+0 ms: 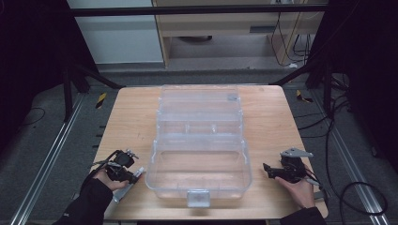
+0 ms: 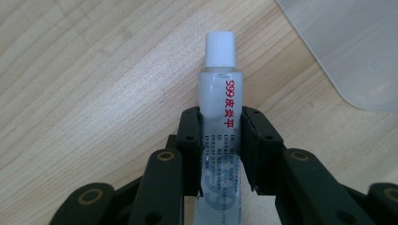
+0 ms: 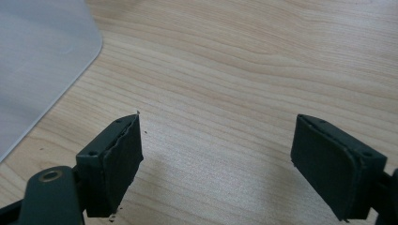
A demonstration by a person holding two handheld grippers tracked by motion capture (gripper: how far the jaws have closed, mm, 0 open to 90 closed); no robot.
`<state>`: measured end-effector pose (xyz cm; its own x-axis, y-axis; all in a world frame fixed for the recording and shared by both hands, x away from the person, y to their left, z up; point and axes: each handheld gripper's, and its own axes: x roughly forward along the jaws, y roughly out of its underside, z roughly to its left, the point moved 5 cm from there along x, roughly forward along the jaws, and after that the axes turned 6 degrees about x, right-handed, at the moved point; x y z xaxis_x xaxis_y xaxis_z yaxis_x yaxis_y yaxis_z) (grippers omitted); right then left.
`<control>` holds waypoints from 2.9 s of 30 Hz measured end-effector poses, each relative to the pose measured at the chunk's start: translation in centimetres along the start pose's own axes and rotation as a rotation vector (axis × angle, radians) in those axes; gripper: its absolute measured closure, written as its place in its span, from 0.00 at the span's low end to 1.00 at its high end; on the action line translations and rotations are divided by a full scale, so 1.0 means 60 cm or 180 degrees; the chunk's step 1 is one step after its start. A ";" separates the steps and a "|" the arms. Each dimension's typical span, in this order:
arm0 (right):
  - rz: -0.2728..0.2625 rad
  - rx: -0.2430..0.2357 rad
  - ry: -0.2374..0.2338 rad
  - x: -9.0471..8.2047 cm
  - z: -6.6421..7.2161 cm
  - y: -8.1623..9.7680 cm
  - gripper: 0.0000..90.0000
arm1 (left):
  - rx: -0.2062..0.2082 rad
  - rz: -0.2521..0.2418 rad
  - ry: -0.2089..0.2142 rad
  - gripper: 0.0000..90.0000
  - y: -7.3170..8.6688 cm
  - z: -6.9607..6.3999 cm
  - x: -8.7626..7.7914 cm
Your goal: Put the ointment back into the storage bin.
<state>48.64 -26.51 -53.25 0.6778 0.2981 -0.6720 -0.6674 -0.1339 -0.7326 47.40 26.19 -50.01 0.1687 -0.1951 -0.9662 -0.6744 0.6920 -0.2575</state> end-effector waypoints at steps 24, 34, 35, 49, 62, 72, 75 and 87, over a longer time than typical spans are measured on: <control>-0.0026 -0.0055 0.0019 0.001 -0.001 0.000 0.19 | 0.0524 -0.0514 -0.0155 0.78 -0.042 0.000 -0.160; -0.0018 -0.0052 0.0011 0.001 0.000 0.001 0.19 | 0.0841 -0.0504 -0.0133 0.78 -0.083 -0.026 -0.204; -0.0019 -0.0050 0.0010 0.002 0.000 0.001 0.19 | 0.0882 -0.0486 -0.0130 0.78 -0.087 -0.029 -0.207; -0.0009 -0.0053 -0.0001 0.002 0.000 0.002 0.19 | 0.1589 -0.0263 -0.0088 0.78 -0.161 -0.090 -0.227; -0.0005 -0.0046 -0.0027 0.003 0.001 0.003 0.20 | 0.2068 -0.0221 0.0120 0.78 -0.218 -0.146 -0.190; 0.0005 -0.0060 -0.0036 0.004 0.000 0.003 0.20 | 0.2378 -0.0108 0.0246 0.78 -0.242 -0.173 -0.155; -0.0005 -0.0091 -0.0027 0.005 0.000 0.003 0.20 | 0.2437 -0.0088 0.0287 0.78 -0.247 -0.178 -0.143; 0.0018 -0.0107 -0.0039 0.006 0.000 0.004 0.20 | 0.2706 0.0065 0.0450 0.78 -0.244 -0.191 -0.090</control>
<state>48.71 -26.43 -53.68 0.6701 0.3087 -0.6750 -0.6604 -0.1672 -0.7321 48.13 9.12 -40.87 0.0334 -0.2226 -0.9743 0.1004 0.9707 -0.2183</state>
